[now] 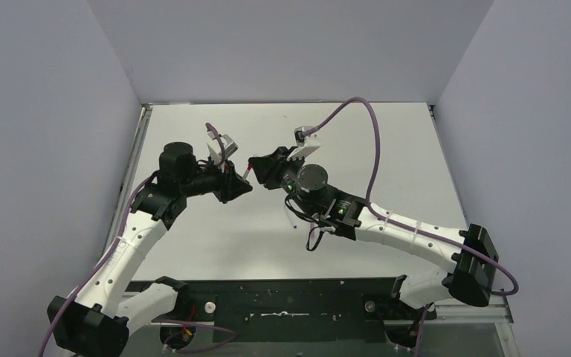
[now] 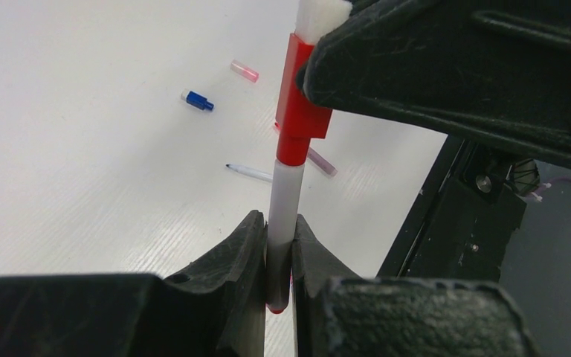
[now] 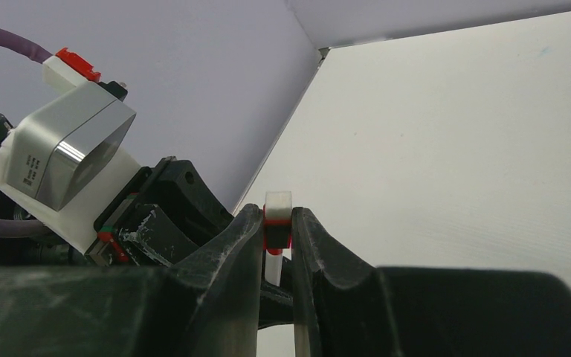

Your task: Insert the pens into the pen caps

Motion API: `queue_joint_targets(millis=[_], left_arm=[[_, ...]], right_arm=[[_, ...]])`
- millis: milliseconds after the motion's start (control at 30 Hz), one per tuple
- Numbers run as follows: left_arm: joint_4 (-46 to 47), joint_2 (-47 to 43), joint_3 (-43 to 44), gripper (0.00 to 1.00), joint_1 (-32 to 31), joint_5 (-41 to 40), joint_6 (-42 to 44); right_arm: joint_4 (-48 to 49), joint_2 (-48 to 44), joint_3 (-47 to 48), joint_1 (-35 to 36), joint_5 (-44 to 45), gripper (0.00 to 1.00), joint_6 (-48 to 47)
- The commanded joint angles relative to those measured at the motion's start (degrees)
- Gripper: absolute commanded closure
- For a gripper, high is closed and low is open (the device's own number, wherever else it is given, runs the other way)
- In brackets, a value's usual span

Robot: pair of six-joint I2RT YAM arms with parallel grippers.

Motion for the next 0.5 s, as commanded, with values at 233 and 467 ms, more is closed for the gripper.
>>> queue_joint_targets(millis=[233,467], left_arm=[[15.57,-0.51,9.21,1.0,1.5,-11.5,0.05],[15.36,-1.08,9.27,1.0,1.51,-11.75,0.45]], right_arm=[[-15.66,5.06,-2.19,8.38,-21.29,1.0,2.86],[-18.42,6.62,-0.99,8.46,-26.83,1.0,1.91]])
